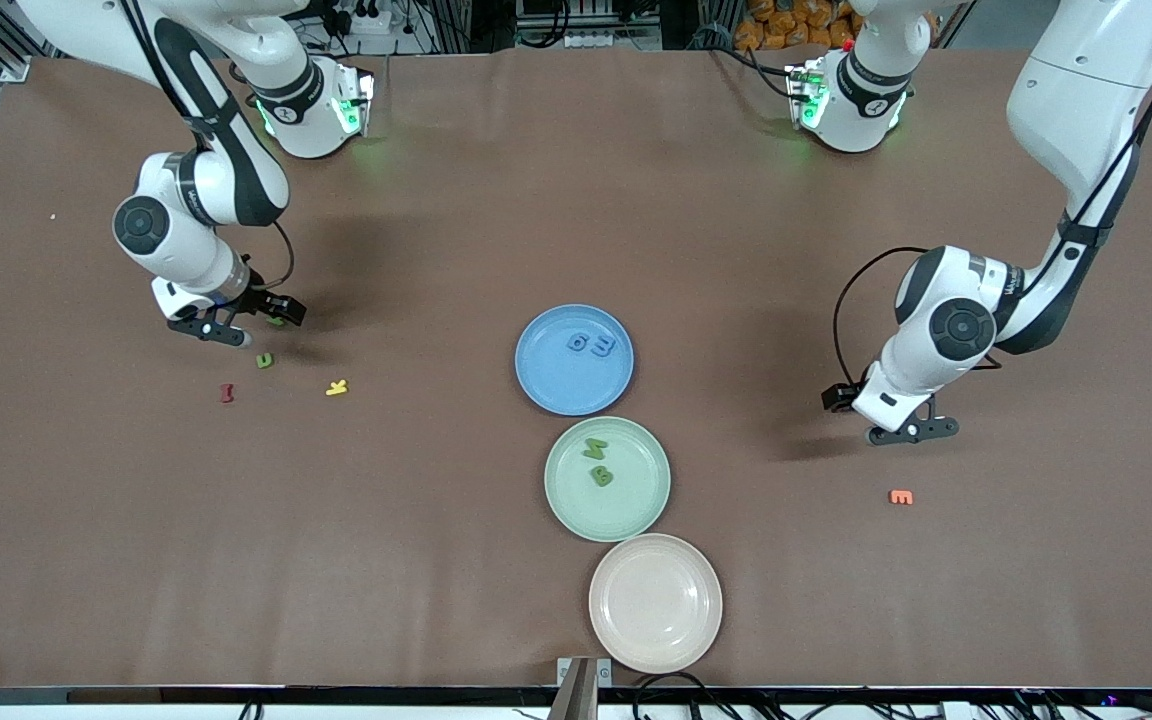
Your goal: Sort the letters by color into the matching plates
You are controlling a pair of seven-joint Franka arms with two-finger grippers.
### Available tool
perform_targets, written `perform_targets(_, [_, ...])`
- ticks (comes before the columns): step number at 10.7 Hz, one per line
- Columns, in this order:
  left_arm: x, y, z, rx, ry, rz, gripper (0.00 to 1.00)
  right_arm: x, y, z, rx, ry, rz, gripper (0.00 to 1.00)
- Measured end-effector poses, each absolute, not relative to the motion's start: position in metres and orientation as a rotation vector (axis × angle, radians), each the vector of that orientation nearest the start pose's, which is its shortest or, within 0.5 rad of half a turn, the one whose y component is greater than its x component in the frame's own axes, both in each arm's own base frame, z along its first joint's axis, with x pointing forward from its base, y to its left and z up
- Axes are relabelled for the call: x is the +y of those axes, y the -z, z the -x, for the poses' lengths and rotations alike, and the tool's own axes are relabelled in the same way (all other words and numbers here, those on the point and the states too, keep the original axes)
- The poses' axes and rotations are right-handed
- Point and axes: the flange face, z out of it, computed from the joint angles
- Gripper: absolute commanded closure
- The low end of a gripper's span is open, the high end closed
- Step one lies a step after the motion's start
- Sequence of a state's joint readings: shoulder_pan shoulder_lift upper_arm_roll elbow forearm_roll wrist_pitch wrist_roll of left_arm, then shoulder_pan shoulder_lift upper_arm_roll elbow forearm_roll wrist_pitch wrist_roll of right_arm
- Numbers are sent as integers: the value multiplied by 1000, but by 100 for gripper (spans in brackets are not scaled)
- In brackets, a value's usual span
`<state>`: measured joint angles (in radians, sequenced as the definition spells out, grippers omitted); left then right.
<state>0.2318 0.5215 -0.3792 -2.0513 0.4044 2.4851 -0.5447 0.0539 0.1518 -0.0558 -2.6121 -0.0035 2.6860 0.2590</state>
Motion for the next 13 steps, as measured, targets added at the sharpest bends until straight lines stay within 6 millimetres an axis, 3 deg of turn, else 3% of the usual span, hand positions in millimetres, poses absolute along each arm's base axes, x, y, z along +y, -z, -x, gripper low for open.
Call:
perform_targets(2, [-81, -192, -580, -210, 11, 3104, 0, -5, -189, -423, 426, -98, 3130, 24])
perform_targets(6, [-96, -185, -569, -293, 0, 3115, 0, -16, -186, -423, 467, -89, 3128, 32])
perform_targets(13, [-99, -169, -566, -296, -16, 3136, 0, -26, -180, -422, 500, -71, 3127, 43])
